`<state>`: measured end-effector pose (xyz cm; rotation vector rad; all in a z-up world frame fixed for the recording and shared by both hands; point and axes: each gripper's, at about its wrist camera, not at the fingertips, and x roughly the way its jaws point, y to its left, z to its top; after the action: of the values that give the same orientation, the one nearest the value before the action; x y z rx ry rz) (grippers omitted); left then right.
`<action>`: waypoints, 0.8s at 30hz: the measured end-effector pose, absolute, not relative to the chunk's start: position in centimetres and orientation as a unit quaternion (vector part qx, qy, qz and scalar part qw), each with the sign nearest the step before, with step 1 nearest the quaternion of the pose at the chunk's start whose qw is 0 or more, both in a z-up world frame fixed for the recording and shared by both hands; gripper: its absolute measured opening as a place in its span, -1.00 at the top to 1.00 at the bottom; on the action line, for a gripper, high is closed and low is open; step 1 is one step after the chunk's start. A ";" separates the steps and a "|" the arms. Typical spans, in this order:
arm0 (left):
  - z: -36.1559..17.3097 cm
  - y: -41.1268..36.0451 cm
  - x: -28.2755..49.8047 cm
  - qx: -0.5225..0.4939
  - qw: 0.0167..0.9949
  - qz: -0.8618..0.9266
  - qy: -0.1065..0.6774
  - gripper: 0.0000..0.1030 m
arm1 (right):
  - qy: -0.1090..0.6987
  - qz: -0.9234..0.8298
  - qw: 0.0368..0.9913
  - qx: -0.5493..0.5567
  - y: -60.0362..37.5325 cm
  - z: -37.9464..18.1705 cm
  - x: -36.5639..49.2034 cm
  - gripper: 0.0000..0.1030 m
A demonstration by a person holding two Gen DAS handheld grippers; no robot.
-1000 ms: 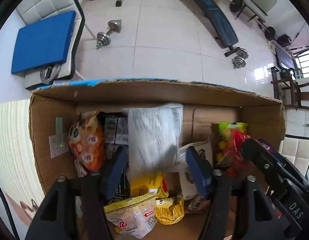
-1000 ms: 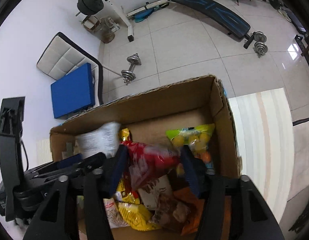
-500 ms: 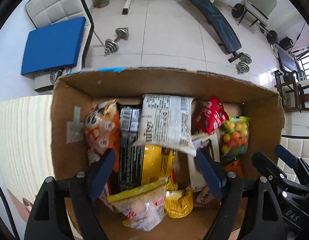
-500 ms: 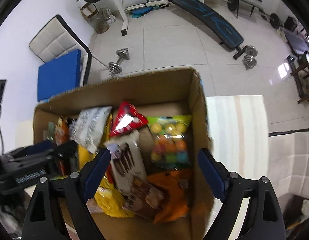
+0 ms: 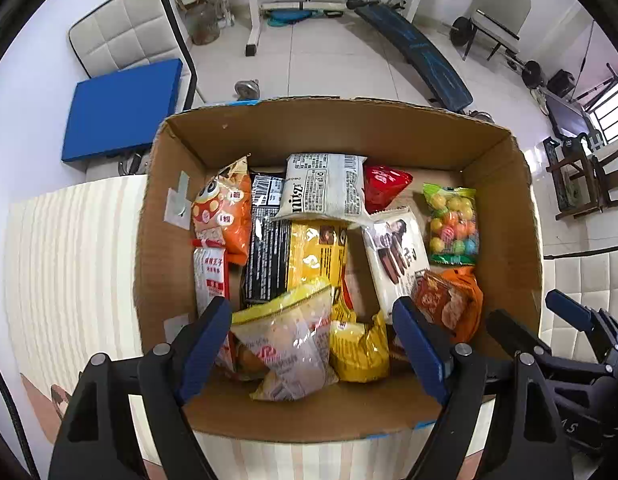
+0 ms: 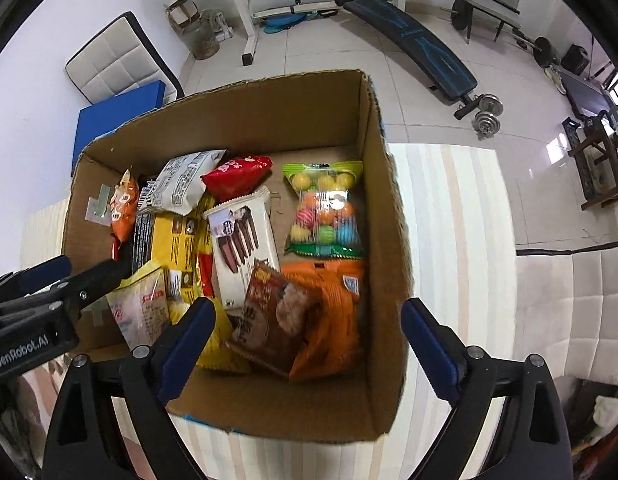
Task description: Organize snacks
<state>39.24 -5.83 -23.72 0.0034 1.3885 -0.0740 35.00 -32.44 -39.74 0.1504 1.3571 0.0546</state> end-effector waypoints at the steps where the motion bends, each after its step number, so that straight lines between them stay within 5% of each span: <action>1: -23.5 -5.9 38.9 0.002 0.770 -0.033 0.638 -0.59 | 0.624 0.024 0.778 0.071 -32.5 -39.4 34.6 -0.87; 24: -10.8 -4.4 22.9 -0.002 0.863 -0.027 0.504 -0.59 | 0.512 0.025 0.857 0.046 -32.1 -25.6 19.3 -0.87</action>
<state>22.90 -4.37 -10.77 -0.0043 1.0576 -0.0570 19.31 -32.09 -25.60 0.0967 1.0762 0.0521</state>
